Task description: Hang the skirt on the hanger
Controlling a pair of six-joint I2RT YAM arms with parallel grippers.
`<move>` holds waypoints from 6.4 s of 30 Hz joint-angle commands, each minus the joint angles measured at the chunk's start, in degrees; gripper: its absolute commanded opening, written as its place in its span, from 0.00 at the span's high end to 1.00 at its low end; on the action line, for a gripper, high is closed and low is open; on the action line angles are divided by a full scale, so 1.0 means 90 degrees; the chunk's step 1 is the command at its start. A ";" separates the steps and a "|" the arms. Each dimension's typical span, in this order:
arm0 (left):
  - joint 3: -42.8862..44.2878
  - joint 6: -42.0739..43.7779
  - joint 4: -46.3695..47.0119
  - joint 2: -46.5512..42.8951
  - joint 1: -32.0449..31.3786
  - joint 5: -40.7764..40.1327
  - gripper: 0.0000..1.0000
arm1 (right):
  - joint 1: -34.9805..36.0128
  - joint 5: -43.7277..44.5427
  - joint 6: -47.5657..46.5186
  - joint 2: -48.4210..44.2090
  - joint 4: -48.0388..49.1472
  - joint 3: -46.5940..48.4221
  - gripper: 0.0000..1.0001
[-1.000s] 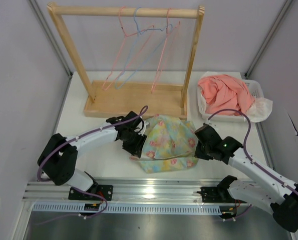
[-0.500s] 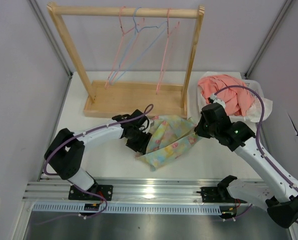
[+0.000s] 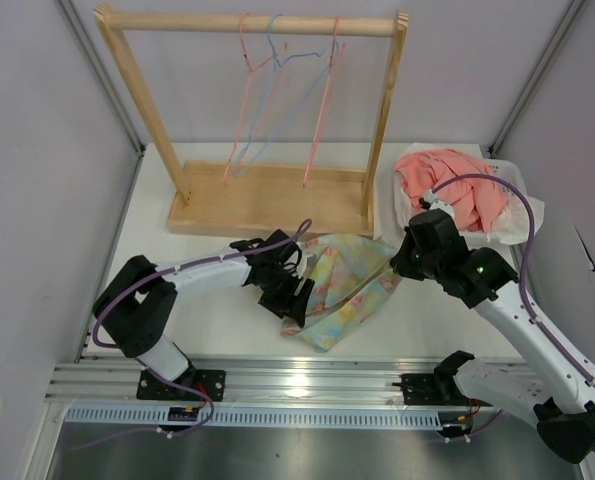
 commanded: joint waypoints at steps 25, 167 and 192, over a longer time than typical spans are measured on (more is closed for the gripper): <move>0.0706 0.0262 0.0247 -0.0264 -0.1164 -0.2722 0.93 | 0.0336 -0.0060 -0.0128 -0.0013 0.0154 0.0272 1.00; 0.5206 0.0077 -0.1979 0.0975 -0.0706 -0.4043 1.00 | 0.4839 0.2782 0.2343 0.1500 0.2749 -0.2823 0.41; 0.6136 0.0155 -0.2663 0.1366 -0.0696 -0.4004 1.00 | 0.3559 0.2772 0.1766 0.2604 0.4636 -0.3390 0.45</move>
